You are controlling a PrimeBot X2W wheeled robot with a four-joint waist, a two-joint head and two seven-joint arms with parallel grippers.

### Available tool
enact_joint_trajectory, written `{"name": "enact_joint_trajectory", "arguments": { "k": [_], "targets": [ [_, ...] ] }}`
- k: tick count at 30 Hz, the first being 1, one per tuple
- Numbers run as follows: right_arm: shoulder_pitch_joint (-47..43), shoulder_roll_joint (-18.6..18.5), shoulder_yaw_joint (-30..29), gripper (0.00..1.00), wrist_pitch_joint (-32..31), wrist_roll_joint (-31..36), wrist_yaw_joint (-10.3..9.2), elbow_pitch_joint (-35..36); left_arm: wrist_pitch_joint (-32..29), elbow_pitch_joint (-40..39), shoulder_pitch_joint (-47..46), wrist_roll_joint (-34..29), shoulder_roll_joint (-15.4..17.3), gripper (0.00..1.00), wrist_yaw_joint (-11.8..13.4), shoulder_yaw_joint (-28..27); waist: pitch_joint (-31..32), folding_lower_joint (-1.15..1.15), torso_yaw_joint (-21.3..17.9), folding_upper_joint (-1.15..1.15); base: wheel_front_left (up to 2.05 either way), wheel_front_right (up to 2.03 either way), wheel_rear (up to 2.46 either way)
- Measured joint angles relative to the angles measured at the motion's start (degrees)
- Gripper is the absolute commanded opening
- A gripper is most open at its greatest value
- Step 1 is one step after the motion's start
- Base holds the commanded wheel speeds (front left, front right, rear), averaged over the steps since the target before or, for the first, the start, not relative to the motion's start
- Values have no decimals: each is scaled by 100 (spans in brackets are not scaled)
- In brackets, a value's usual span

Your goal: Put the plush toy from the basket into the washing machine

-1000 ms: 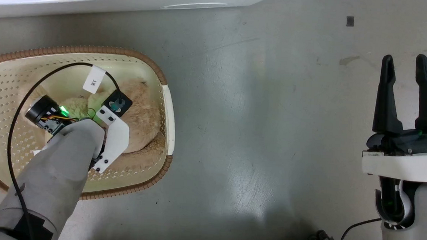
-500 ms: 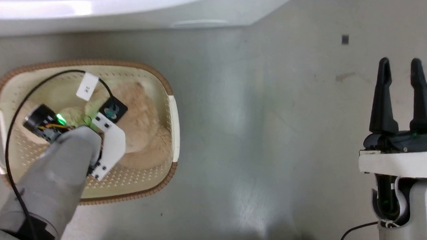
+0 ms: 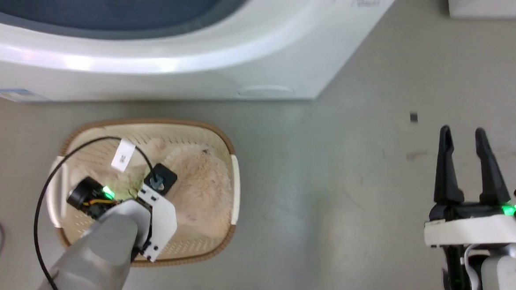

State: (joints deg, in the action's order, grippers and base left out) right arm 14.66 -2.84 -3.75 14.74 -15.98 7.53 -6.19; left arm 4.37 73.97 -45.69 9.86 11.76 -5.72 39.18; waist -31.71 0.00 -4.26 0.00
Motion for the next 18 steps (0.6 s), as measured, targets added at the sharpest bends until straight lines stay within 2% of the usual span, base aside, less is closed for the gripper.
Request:
{"name": "enact_joint_trajectory", "arguments": {
  "k": [10,18],
  "targets": [
    [-391,0,-19,100,0,83,0,-127,805,-15,437,314,-138,0,7,-164,883,0,303,0,0,0,0],
    [-723,0,-38,100,0,134,0,-161,1001,-493,672,573,-143,0,111,-403,1491,0,498,0,0,0,0]
  ]
}}
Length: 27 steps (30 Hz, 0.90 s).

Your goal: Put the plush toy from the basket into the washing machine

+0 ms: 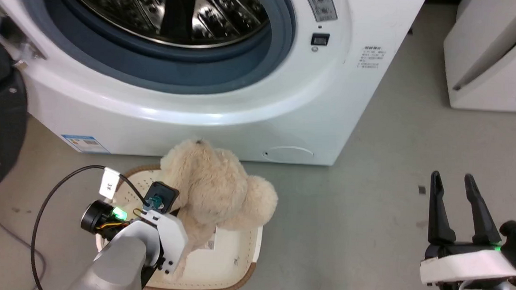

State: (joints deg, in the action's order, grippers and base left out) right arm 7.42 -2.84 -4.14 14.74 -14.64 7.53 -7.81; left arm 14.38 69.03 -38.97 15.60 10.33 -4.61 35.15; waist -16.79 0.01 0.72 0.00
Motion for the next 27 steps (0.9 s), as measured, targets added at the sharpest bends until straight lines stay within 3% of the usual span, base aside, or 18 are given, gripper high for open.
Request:
{"name": "enact_joint_trajectory", "arguments": {
  "k": [14,27],
  "targets": [
    [-314,0,11,100,0,8,0,-11,24,-2180,509,165,427,0,449,-766,510,0,161,0,0,0,0],
    [-67,0,111,100,0,-57,0,76,23,-2993,-82,167,687,0,648,-1658,-54,-1,-110,0,0,0,0]
  ]
}}
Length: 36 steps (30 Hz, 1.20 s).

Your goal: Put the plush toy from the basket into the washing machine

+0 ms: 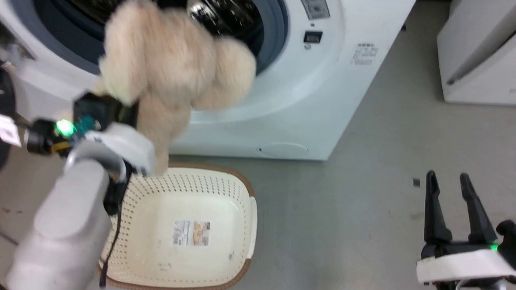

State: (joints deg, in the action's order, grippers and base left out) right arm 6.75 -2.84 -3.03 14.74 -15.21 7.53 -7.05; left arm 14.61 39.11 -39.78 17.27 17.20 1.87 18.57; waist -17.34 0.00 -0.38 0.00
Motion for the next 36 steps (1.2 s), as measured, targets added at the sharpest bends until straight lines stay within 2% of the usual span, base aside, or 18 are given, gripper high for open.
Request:
{"name": "enact_joint_trajectory", "arguments": {
  "k": [16,25,36],
  "targets": [
    [727,0,123,100,0,-339,0,132,0,153,-1863,-123,497,0,-8,-817,-1469,-1,-702,0,0,0,0],
    [1151,0,253,100,0,-637,0,240,0,432,-3176,-315,944,0,-185,-1040,-2295,-1,-1133,0,0,0,0],
    [1237,0,425,100,0,-850,0,336,0,592,-4276,-697,1312,0,-197,-1082,-2953,-1,-1651,0,0,0,0]
  ]
}}
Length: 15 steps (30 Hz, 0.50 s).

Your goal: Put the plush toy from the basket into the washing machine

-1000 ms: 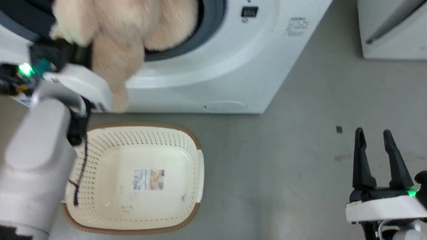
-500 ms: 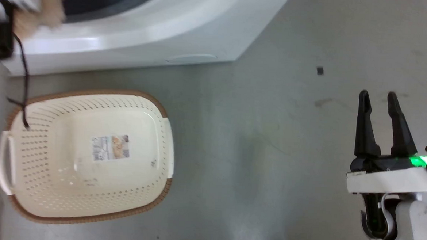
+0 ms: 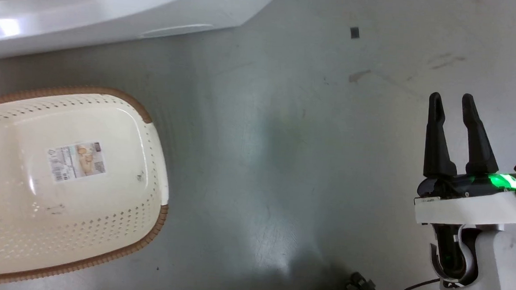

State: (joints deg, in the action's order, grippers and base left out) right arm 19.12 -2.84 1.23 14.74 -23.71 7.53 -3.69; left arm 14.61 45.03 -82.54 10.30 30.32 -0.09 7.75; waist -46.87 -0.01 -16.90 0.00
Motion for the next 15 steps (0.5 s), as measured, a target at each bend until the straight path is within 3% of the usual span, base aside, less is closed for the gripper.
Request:
{"name": "enact_joint_trajectory", "arguments": {
  "k": [4,5,6,15],
  "targets": [
    [36,-1,-4,100,0,0,0,13,8,51,-203,-23,-33,0,53,-35,-140,0,-31,0,0,0,0],
    [43,-1,0,100,0,0,0,12,7,51,-217,-22,-64,31,105,-49,-153,0,-17,0,0,0,0],
    [43,-1,0,100,0,0,0,12,7,51,-217,-22,-64,100,105,-49,-153,0,-17,0,0,0,0],
    [135,0,32,100,0,8,0,1,15,143,-66,-14,-192,100,143,-154,-9,0,94,0,0,0,0]
  ]
}}
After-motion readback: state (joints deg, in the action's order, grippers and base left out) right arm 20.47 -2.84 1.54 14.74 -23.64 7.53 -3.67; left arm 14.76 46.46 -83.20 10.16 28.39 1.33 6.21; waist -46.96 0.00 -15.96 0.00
